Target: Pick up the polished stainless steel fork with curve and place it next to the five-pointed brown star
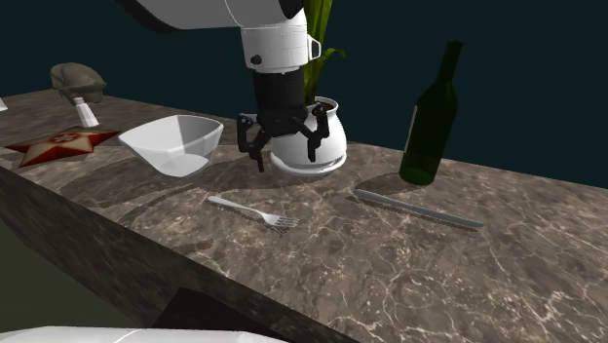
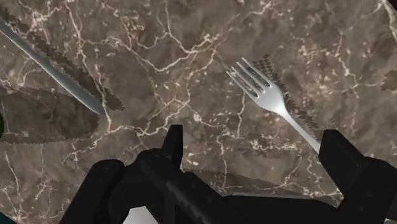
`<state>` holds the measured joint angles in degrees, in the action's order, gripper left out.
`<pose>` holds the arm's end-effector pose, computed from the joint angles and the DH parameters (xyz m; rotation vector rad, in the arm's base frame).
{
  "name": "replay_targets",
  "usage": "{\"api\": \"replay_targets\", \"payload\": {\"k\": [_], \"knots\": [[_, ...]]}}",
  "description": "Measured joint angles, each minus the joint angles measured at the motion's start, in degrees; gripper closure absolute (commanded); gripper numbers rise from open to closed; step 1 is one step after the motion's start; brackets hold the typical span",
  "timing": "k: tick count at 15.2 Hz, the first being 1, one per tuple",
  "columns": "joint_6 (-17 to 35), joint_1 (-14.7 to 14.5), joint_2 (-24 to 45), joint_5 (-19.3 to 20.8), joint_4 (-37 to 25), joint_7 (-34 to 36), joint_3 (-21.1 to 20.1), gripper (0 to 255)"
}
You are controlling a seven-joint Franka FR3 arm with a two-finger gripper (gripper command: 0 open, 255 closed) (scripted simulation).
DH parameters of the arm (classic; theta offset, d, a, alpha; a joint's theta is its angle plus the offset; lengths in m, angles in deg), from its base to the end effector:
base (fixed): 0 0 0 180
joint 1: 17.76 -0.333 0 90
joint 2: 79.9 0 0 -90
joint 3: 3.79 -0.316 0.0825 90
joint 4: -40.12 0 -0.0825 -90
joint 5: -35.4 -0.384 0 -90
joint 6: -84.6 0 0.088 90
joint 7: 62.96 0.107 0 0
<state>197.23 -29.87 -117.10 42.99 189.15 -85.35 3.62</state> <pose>0.3520 0.0195 0.4607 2.9800 0.8389 0.0085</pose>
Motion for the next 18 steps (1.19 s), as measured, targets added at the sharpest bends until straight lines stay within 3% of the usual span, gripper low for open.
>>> {"api": "replay_targets", "payload": {"k": [8, 15, 18], "knots": [[13.74, -9.32, 8.05, 2.03, 7.15, -22.11, 3.22, 0], [20.88, -9.73, 12.30, 2.70, 10.07, -23.79, 4.17, 0], [21.60, -9.69, 12.65, 2.78, 10.42, -23.81, 4.25, 0]]}}
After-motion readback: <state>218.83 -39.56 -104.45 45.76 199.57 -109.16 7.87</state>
